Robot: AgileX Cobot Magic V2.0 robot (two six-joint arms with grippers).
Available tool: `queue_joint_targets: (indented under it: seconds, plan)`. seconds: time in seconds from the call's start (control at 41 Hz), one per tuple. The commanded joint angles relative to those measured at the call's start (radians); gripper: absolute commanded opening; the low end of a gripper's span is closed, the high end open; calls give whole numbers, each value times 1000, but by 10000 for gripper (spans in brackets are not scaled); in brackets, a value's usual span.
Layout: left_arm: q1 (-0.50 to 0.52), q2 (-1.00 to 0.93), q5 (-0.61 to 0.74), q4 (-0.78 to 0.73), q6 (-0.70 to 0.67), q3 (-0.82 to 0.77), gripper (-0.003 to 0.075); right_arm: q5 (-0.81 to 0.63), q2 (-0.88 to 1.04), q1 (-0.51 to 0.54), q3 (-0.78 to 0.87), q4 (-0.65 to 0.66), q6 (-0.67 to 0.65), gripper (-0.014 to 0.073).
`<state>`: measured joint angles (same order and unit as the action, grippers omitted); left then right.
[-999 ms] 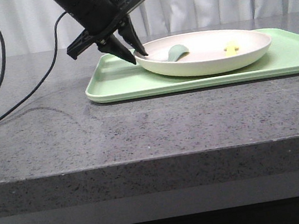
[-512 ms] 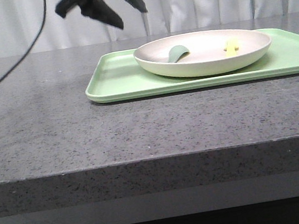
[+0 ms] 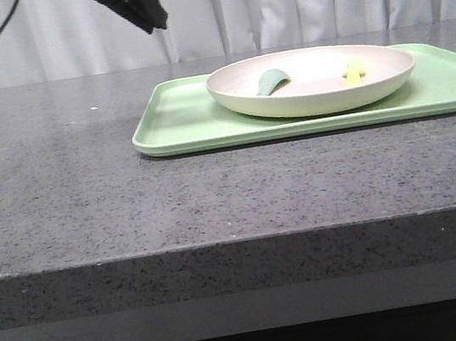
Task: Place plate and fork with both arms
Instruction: 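Open the left gripper and raise it away from the plate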
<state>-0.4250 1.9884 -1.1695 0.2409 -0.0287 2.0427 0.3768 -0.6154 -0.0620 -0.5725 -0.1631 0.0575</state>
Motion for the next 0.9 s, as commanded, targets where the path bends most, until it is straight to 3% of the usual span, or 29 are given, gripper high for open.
queue_joint_targets:
  seconds: [0.0,0.146,0.341,0.536,0.877]
  plan:
    - [4,-108,46,-11,3,-41,-18,-72,-2,-2,-38,6,1,645]
    - [4,-243,245,-19,3,-263,-18,-66,-2,-2,-38,6,1,645]
    - [36,-465,443,-191,-55,-557,-18,-66,-2,-2,-38,6,1,645]
    - [143,-717,629,-195,-55,-839,-18,-64,-2,-2,-38,6,1,645]
    - [155,-1240,993,-220,-40,-1359,-18,-64,-2,-2,-38,6,1,645]
